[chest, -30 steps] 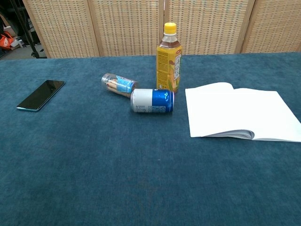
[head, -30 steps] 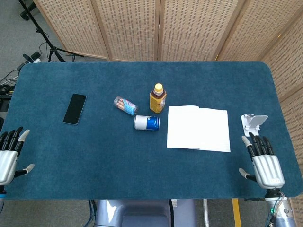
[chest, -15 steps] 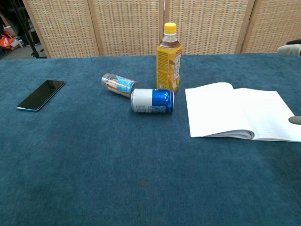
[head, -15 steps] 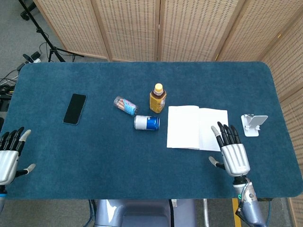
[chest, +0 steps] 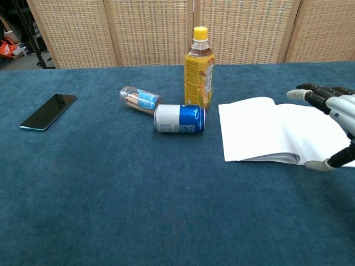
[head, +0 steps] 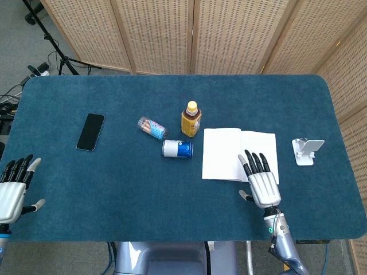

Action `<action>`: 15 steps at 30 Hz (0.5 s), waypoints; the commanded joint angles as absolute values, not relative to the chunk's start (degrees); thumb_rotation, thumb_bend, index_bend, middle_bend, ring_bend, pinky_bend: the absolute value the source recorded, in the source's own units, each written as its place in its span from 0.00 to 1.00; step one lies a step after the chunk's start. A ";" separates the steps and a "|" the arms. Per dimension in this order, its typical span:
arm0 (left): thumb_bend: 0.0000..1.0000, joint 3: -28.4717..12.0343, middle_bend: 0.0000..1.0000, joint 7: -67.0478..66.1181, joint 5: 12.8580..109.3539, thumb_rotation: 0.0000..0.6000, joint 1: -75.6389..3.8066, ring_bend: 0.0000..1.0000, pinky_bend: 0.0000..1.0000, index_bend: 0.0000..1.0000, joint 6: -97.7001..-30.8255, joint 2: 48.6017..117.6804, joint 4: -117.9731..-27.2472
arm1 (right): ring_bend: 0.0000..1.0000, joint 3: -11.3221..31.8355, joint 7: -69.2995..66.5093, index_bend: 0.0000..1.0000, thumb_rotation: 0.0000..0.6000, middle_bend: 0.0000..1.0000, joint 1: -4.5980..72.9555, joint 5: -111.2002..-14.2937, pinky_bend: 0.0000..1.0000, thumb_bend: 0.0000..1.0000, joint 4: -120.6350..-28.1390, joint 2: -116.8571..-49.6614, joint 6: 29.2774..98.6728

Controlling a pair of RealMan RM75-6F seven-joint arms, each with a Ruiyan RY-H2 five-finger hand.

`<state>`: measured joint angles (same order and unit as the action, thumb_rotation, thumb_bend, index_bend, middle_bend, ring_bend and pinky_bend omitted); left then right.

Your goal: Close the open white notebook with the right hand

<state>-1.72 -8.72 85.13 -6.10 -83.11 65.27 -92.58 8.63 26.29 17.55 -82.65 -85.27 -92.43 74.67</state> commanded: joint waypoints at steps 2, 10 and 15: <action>0.00 -1.66 0.00 -8.82 85.11 1.00 -6.15 0.00 0.00 0.00 -82.97 65.32 -92.53 | 0.00 8.69 27.77 0.00 1.00 0.00 18.48 -81.55 0.00 0.10 -83.57 -94.76 73.86; 0.00 -1.57 0.00 -8.91 85.17 1.00 -6.23 0.00 0.00 0.00 -82.84 65.38 -92.54 | 0.00 8.86 28.16 0.00 1.00 0.00 19.65 -79.87 0.00 0.10 -81.04 -98.17 72.84; 0.00 -1.41 0.00 -9.15 85.27 1.00 -6.43 0.00 0.00 0.00 -82.45 65.62 -92.32 | 0.00 9.03 28.29 0.00 1.00 0.00 20.18 -79.45 0.00 0.10 -79.61 -99.36 72.92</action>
<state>-1.43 -9.12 85.27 -6.41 -82.48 65.59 -92.35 8.95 28.27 20.04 -79.61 -79.84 -99.14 72.93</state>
